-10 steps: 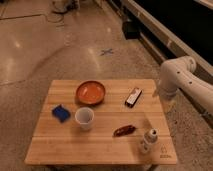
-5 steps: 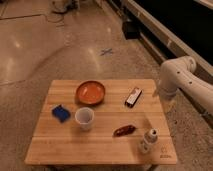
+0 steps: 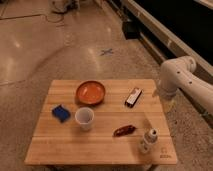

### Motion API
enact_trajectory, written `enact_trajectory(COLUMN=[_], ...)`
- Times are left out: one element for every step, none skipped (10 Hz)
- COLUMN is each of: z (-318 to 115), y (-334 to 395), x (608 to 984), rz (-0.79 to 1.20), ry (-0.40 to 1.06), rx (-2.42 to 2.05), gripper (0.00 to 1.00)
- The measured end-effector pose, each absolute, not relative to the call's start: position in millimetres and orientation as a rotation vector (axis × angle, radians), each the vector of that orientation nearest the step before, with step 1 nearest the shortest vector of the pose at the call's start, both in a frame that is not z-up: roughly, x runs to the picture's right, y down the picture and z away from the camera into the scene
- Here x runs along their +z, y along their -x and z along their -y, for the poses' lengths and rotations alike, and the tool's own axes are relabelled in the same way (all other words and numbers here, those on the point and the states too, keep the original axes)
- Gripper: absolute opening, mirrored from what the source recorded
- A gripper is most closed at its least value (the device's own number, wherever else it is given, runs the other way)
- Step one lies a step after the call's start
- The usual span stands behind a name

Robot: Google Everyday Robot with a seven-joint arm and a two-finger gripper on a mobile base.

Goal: Place the pepper on the white sponge

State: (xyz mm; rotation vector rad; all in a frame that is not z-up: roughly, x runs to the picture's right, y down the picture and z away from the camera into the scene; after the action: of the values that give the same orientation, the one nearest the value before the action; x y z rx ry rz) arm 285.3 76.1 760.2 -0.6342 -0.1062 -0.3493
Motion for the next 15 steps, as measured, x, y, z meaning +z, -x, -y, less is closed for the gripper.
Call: enact_trajectory(z=[-81, -86, -92, -100, -109, -115, -127, -139, -148, -159, -169, -175, -182, -188, -193], y=[-264, -243, -224, -206, -189, -177, -163, -155, -150, -142, -138, -136, -135, -134, -134], x=[761, 763, 764, 766, 770, 774, 781, 787, 793, 800, 806, 810, 813, 815, 816], rz=[0.132, 0.157, 0.179, 0.202, 0.222, 0.234, 0.251, 0.263, 0.271, 0.283, 0.292, 0.3, 0.306, 0.31, 0.314], ry=[0.638, 0.642, 0.647, 0.655, 0.665, 0.671, 0.683, 0.691, 0.692, 0.692, 0.687, 0.682, 0.683, 0.685, 0.687], rx=[-0.378, -0.403, -0.421, -0.441, -0.463, -0.477, -0.489, -0.492, -0.494, -0.497, -0.499, -0.498, -0.499, -0.503, -0.507], gripper=[0.66, 0.66, 0.66, 0.66, 0.66, 0.66, 0.66, 0.66, 0.66, 0.66, 0.66, 0.66, 0.66, 0.66, 0.66])
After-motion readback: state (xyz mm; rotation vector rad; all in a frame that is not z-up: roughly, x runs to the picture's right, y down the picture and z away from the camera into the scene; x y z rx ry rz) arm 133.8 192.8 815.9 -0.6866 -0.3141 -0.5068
